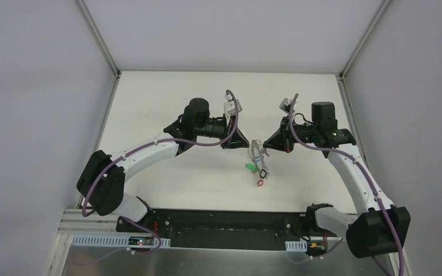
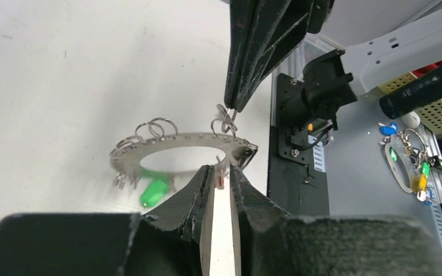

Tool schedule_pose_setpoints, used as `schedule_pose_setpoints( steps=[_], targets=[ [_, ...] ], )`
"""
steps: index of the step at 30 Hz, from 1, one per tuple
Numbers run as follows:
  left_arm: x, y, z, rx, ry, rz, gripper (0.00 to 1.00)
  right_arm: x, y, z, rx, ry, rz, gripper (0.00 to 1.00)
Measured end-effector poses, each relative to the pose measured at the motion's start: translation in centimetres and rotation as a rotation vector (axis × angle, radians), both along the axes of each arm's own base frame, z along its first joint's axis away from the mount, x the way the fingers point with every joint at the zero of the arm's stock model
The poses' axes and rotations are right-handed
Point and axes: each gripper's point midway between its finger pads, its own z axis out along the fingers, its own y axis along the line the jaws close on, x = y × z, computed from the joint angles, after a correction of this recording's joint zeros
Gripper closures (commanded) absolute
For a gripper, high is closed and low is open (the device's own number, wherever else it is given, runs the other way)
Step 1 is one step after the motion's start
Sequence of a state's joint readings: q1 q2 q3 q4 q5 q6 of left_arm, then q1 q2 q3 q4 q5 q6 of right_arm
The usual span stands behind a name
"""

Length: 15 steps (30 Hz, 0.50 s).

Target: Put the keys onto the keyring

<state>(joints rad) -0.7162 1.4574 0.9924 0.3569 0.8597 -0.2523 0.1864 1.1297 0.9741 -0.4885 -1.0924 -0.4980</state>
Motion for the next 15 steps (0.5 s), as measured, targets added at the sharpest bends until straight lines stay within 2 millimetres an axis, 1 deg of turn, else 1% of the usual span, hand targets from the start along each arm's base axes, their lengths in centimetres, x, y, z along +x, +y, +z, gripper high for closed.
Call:
schedule_pose_setpoints(
  steps=[6, 9, 11, 15],
  targets=[
    [1.2, 0.6, -1.9, 0.082, 0.015, 0.053, 0.72, -0.2, -1.3, -4.3, -0.107, 0.036, -0.057, 1.0],
    [1.8, 1.1, -2.4, 0.116, 0.009, 0.079, 0.65, -0.1, -2.0, -5.9, -0.162, 0.04, -0.082, 1.0],
    [2.3, 1.4, -2.7, 0.136, -0.002, 0.099, 0.62, 0.1, -2.6, -6.6, -0.199, 0.032, -0.104, 1.0],
    [4.0, 2.8, -3.5, 0.197, -0.025, 0.164, 0.6, 1.2, -4.1, -7.7, -0.286, -0.013, -0.158, 1.0]
  ],
)
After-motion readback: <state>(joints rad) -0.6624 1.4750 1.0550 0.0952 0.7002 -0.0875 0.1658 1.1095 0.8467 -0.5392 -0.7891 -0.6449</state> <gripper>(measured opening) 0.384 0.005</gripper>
